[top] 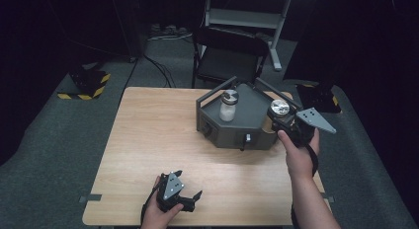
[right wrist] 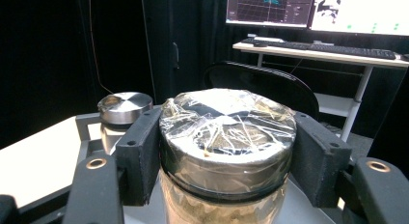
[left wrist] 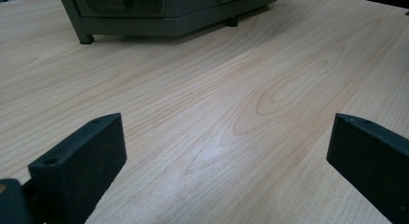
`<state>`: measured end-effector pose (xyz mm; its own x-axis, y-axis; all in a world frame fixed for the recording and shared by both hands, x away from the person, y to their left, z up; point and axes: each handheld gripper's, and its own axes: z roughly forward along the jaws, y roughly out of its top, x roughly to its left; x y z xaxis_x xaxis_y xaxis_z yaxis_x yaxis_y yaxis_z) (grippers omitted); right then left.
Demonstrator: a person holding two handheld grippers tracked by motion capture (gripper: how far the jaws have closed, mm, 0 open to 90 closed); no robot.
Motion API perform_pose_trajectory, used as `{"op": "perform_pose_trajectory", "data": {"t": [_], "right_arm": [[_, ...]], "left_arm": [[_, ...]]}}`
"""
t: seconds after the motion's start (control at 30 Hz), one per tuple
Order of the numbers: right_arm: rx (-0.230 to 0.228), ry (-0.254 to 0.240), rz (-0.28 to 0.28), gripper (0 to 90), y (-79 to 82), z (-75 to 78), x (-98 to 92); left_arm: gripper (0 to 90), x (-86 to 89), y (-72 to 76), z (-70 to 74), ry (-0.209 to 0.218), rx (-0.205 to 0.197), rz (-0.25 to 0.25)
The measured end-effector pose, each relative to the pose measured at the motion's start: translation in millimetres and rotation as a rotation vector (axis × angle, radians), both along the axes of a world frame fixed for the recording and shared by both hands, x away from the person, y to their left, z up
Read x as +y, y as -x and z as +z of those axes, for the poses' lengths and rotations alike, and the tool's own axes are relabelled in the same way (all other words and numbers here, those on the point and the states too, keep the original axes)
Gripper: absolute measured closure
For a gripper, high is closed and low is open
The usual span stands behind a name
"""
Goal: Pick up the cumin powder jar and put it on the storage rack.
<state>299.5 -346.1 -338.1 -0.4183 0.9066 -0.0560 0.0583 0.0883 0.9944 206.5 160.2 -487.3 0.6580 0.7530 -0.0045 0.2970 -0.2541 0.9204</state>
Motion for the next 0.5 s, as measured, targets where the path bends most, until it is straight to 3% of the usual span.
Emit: {"op": "perform_pose_trajectory", "data": {"t": [0.5], "right_arm": [[0.027, 0.017, -0.024, 35.1, -35.0, -0.9, 13.2]], "left_arm": [[0.6, 1.1, -0.2, -0.4, 0.004, -0.001, -0.006]]}}
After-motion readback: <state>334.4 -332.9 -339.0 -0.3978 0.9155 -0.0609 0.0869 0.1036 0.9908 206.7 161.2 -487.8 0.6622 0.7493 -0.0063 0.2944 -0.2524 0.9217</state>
